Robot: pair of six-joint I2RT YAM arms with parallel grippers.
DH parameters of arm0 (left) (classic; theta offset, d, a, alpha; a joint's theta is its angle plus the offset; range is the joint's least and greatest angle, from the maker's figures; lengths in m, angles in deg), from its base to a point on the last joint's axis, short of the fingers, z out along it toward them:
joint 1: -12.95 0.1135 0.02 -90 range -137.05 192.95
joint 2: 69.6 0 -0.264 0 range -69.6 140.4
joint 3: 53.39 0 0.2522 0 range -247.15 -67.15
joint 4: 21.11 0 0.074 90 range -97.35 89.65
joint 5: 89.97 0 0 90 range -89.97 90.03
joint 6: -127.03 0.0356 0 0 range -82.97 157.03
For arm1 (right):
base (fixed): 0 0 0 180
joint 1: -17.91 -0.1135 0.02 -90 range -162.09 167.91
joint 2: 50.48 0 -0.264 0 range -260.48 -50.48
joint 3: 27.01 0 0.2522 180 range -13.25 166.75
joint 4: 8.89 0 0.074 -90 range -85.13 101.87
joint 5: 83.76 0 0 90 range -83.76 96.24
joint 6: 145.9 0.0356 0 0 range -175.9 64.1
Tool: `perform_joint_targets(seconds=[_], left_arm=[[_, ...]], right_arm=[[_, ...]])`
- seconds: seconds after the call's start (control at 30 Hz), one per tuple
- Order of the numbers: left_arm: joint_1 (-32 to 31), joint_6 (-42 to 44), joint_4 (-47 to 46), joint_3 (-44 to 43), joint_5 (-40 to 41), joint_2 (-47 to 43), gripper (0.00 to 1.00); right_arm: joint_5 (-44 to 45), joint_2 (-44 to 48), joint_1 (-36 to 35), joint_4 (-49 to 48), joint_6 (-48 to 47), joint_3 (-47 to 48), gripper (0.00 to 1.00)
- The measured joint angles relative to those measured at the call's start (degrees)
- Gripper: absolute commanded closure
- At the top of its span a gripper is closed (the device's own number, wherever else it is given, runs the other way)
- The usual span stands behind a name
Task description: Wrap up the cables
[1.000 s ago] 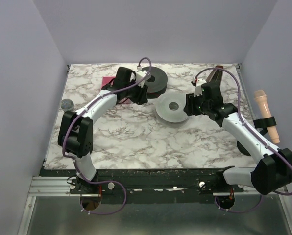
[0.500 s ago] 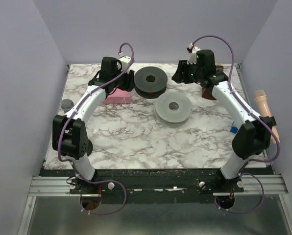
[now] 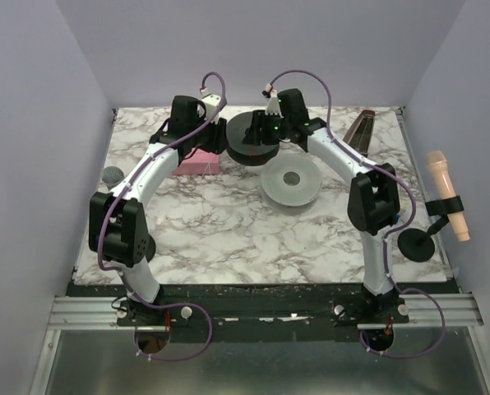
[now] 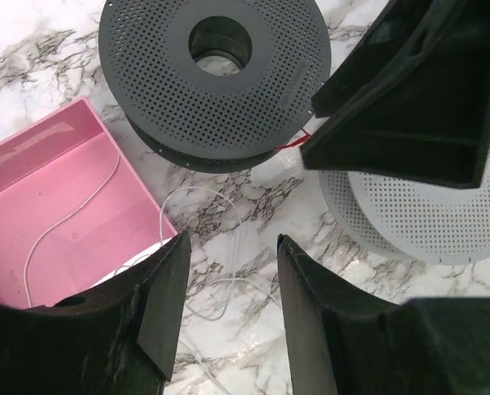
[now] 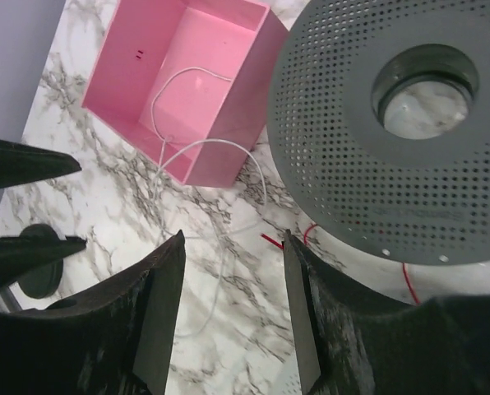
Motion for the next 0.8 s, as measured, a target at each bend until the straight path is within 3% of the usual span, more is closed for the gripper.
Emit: perform_joint_targets(seconds=[0.23, 0.53, 0.8], left_arm=[[0.0, -0.1, -0.2, 0.4, -0.4, 0.0, 0.46], [-2.3, 1.8, -0.3, 1.0, -4.7, 1.7, 0.45], [-9.1, 15.1, -0.7, 1.2, -3.9, 5.1, 0.44]], right_arm=[[4.6, -4.9, -1.1, 0.8, 3.2, 4.6, 0.41], [5.2, -7.8, -0.4, 2.1, 3.7, 4.8, 0.77], [1.6, -7.7, -1.4, 1.6, 4.0, 1.3, 0.83]])
